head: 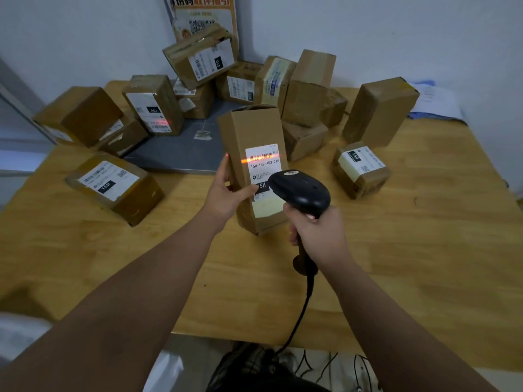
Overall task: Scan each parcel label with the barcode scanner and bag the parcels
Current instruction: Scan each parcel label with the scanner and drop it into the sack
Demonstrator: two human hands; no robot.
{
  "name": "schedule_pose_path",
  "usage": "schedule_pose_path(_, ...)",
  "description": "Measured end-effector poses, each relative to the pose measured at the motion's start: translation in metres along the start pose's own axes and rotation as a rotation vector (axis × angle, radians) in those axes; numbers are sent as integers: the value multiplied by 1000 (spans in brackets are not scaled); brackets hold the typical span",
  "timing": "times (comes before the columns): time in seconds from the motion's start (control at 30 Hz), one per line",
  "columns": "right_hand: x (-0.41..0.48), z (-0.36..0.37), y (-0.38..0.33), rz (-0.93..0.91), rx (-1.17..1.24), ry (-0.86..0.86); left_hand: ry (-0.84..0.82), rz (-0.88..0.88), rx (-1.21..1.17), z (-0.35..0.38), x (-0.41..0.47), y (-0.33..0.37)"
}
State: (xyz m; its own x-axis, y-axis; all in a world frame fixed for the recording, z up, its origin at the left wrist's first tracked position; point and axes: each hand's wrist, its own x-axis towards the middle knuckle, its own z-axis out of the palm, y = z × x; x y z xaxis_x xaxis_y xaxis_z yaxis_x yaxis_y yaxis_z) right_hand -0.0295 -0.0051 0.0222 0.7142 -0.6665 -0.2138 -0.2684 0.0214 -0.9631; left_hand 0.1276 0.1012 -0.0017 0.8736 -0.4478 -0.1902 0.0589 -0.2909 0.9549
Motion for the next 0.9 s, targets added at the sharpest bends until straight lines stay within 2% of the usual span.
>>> schedule_pose_path(0.57, -12, -29, 5, -18, -8, -17, 93, 27, 25, 17, -20, 4)
schedule_pose_path(0.73, -20, -15, 1, -42, -6, -89, 178, 22, -78, 7, -35, 7)
schedule_pose_path(0.9, -38, 27, -2, -92, 4, -131, 221, 63, -33, -39, -65, -4)
